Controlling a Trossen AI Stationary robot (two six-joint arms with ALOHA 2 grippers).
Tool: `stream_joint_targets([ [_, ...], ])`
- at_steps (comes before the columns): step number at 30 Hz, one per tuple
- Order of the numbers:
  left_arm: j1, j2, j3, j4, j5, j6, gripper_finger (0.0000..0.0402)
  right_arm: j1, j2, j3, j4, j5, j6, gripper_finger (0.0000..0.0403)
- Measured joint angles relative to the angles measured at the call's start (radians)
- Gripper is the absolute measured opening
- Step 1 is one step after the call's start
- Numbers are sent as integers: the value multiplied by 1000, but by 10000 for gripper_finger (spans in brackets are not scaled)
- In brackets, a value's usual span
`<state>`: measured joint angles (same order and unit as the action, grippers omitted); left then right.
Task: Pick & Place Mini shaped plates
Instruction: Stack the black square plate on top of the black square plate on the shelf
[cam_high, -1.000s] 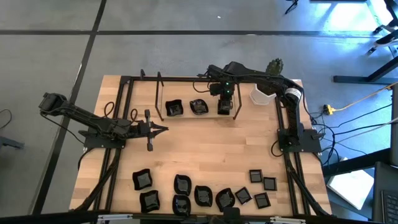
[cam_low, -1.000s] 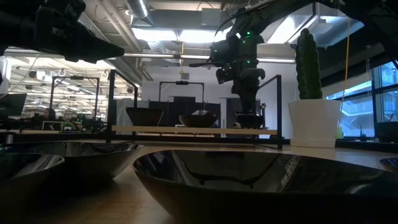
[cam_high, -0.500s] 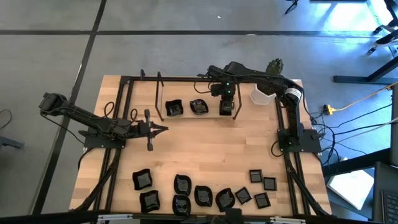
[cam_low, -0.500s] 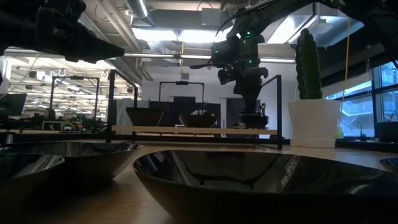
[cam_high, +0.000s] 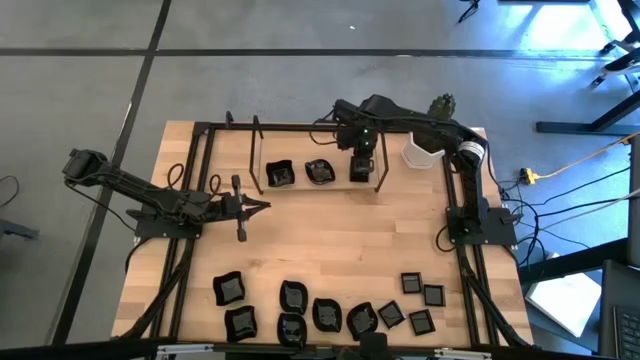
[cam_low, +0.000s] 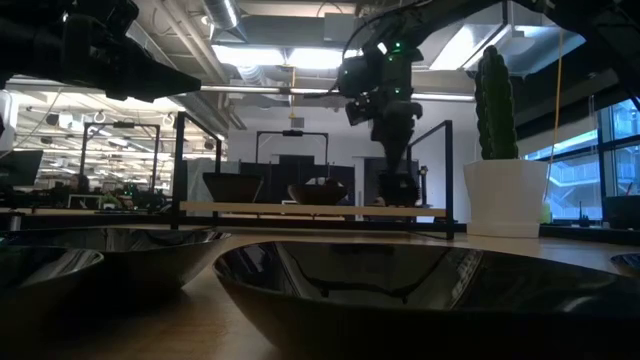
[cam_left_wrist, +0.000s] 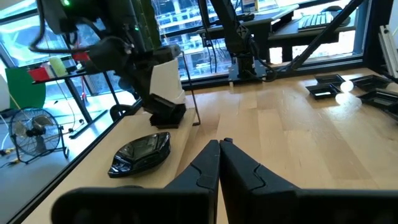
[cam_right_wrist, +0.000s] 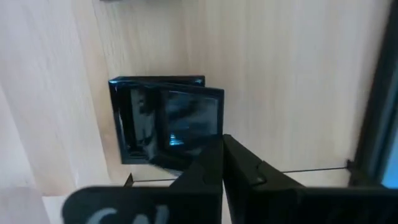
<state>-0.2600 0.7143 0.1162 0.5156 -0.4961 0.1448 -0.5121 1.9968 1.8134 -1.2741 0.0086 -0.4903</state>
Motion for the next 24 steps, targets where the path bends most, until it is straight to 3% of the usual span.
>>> stream_joint_targets([
  [14,0,0,0,0,0,0,4,-4,0,42,-69,-79,-12,1],
  [18,0,0,0,0,0,0,4,-21,0,42,-91,-158,-24,1],
  [24,0,0,0,0,0,0,8,-23,0,42,-74,-160,-30,0],
])
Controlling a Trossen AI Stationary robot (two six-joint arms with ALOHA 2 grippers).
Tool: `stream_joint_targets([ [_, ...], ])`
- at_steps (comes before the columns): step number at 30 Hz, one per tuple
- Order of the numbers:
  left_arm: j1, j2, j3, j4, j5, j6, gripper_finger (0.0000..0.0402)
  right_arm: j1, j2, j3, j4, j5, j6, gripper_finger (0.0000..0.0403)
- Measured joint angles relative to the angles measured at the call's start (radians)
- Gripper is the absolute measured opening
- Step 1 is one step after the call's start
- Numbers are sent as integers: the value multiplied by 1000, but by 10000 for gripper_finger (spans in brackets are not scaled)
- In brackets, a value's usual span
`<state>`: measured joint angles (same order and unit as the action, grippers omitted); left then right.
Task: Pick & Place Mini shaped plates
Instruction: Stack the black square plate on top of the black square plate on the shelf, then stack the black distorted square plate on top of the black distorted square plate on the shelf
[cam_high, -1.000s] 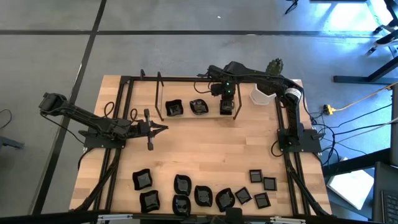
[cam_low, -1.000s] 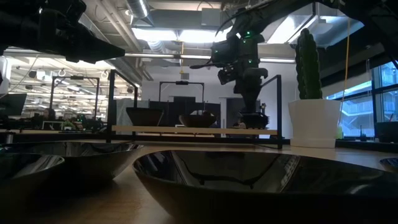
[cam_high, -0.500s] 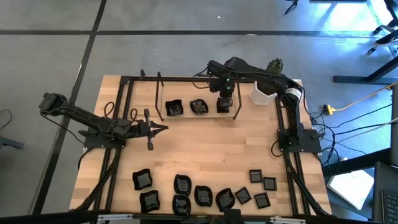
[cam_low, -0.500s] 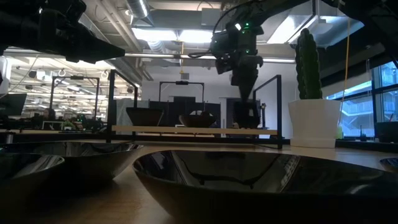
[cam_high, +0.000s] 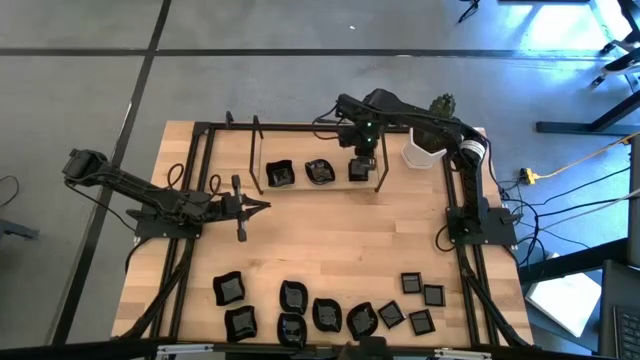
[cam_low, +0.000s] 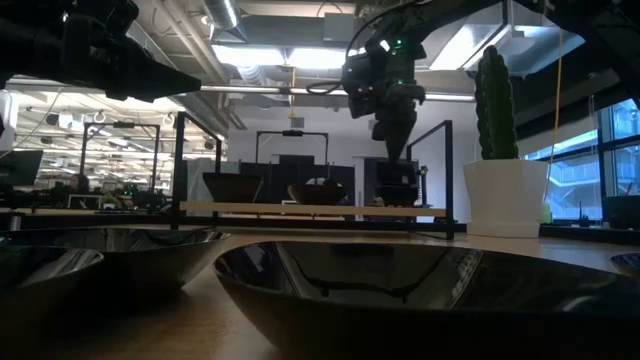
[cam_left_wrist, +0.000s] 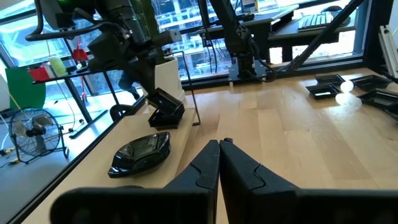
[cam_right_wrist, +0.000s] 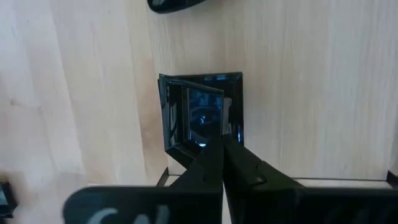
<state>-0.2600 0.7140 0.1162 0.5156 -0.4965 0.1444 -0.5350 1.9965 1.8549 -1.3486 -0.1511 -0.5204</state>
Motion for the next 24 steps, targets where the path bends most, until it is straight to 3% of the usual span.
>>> stream_joint_targets([
  [7,0,0,0,0,0,0,6,1,0,-46,31,3,-19,0],
  [11,0,0,0,0,0,0,8,1,0,-59,59,69,-10,7],
  [24,0,0,0,0,-1,0,8,2,0,-60,96,117,-23,145],
])
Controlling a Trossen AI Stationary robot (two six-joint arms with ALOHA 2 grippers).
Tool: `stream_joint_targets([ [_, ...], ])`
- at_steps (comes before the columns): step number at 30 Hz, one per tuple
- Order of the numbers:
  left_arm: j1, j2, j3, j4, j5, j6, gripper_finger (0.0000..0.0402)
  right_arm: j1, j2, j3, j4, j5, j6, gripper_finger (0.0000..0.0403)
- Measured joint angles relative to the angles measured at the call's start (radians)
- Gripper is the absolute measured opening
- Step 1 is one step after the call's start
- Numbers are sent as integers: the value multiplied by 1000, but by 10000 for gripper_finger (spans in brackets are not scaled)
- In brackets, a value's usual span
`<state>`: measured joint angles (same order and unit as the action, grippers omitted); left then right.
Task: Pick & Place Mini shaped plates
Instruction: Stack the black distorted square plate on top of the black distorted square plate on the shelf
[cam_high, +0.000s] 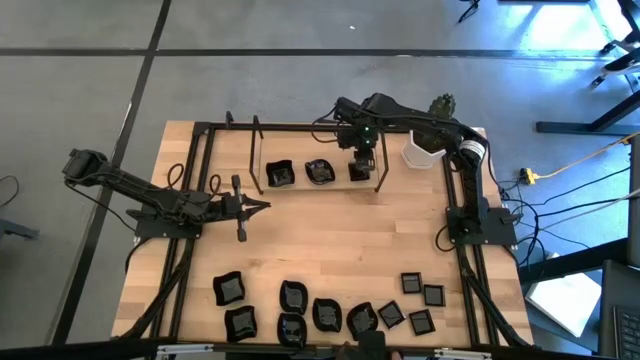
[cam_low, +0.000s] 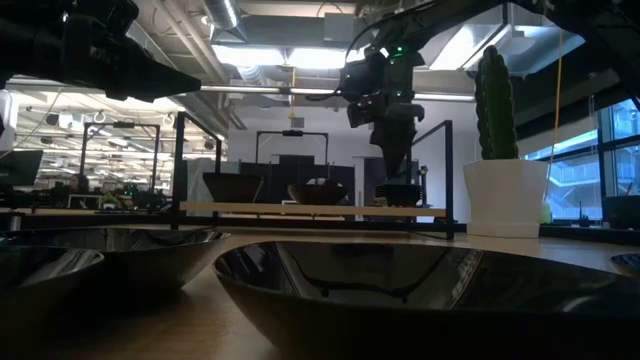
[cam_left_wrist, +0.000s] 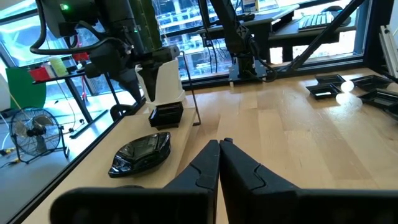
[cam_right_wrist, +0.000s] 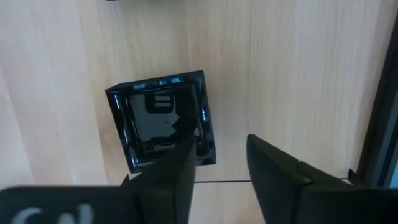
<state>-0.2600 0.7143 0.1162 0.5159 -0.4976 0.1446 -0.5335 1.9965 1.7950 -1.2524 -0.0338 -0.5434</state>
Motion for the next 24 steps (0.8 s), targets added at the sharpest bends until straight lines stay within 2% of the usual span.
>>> stream_joint_targets([
  [4,0,0,0,0,0,0,7,0,0,0,12,0,0,167],
  [10,0,0,0,0,0,0,5,10,0,44,-5,12,30,172],
  [14,0,0,0,0,0,0,8,38,-45,131,-45,-183,44,169],
  [16,0,0,0,0,0,0,8,72,-97,163,-33,-227,56,161],
  [21,0,0,0,-1,0,0,4,214,-275,180,57,-131,64,118],
  [24,0,0,0,-1,0,0,4,318,-395,180,100,-116,68,84],
])
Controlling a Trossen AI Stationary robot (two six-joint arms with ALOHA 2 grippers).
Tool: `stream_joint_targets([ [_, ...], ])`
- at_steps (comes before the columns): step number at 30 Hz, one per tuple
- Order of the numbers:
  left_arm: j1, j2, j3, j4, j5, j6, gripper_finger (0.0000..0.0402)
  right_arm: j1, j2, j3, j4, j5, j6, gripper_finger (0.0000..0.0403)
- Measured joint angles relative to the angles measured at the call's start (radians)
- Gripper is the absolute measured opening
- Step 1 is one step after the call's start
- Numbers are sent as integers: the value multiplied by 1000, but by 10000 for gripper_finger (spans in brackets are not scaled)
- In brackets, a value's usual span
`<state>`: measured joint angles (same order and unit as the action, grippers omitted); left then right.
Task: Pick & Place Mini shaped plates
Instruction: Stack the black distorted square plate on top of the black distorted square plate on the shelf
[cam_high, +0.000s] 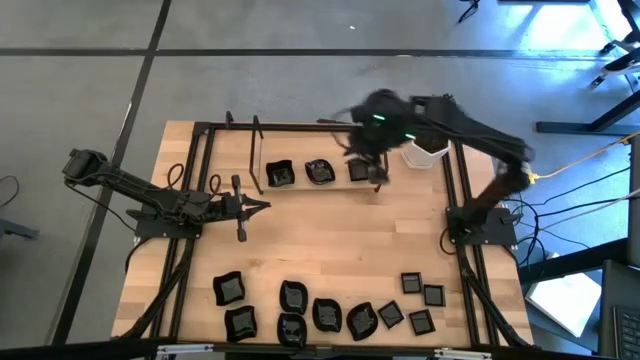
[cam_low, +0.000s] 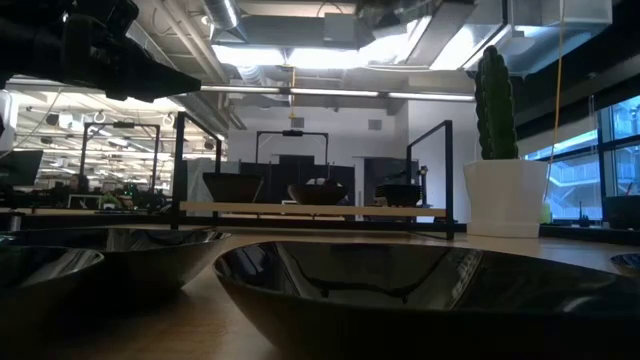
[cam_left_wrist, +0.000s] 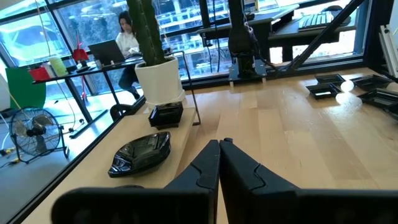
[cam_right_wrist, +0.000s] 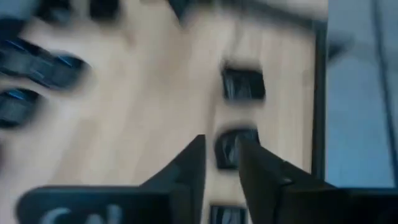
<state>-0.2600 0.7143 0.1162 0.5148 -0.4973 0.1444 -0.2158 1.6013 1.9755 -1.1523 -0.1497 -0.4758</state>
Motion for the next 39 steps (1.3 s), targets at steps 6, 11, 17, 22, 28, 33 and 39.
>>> stream_joint_targets([
  [6,0,0,0,0,0,-1,8,205,-212,-31,71,1,44,12],
  [11,0,0,0,0,0,-1,5,347,-389,-252,203,6,118,12],
  [17,0,0,0,0,0,0,4,461,-561,-711,479,126,200,4],
  [22,0,0,0,0,0,-1,4,486,-664,-1084,895,133,153,8],
  [28,0,0,0,-1,-8,-1,4,484,-689,-1425,1516,125,152,3],
  [33,0,0,0,0,-8,-1,4,475,-688,-1592,1799,163,222,11],
  [39,0,0,0,-3,-8,-2,4,475,-696,-1678,1860,166,225,6],
])
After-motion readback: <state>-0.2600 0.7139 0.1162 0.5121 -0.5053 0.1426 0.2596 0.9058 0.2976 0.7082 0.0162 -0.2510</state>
